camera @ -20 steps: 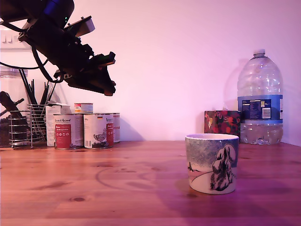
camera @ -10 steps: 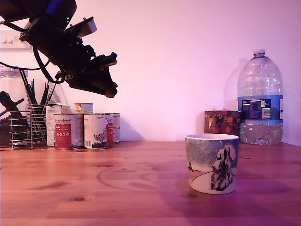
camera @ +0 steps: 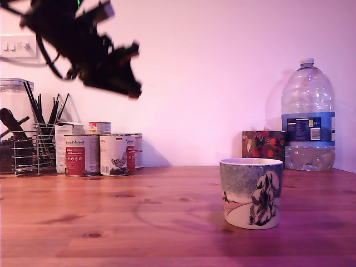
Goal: Pick up the coffee capsules from the table one by one and drop them inside the nearest coffee cup
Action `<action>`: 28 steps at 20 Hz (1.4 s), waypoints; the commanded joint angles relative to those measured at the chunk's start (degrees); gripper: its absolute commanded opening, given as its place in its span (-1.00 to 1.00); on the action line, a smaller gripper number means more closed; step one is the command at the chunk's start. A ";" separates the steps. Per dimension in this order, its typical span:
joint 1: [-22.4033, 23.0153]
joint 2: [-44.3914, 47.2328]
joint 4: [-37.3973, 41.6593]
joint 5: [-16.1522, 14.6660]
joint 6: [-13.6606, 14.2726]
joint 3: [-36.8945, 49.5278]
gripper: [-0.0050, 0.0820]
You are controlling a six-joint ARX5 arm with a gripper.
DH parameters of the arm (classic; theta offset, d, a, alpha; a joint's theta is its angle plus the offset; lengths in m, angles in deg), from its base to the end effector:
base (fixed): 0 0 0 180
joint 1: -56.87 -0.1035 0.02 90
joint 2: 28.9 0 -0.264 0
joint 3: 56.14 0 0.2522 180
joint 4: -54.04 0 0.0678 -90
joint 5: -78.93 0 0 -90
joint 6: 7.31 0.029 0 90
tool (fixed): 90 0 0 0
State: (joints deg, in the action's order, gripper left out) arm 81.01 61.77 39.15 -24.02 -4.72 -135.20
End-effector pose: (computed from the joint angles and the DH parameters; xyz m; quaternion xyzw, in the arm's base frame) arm 0.3223 -0.1516 0.2739 0.0432 0.2211 -0.3147 0.9221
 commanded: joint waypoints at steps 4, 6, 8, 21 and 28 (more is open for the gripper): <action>4.02 -2.62 -3.32 -0.09 0.50 2.23 -0.50; 6.12 -3.30 -4.63 -0.09 0.50 2.25 -0.50; 8.24 -3.93 -6.36 -0.09 0.50 2.27 -0.50; 20.72 -10.29 -8.72 -0.04 0.48 11.89 -0.50; 23.67 -15.87 -7.45 0.72 0.48 19.91 -0.50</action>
State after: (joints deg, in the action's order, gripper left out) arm 104.53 45.88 31.24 -23.45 -4.35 -116.34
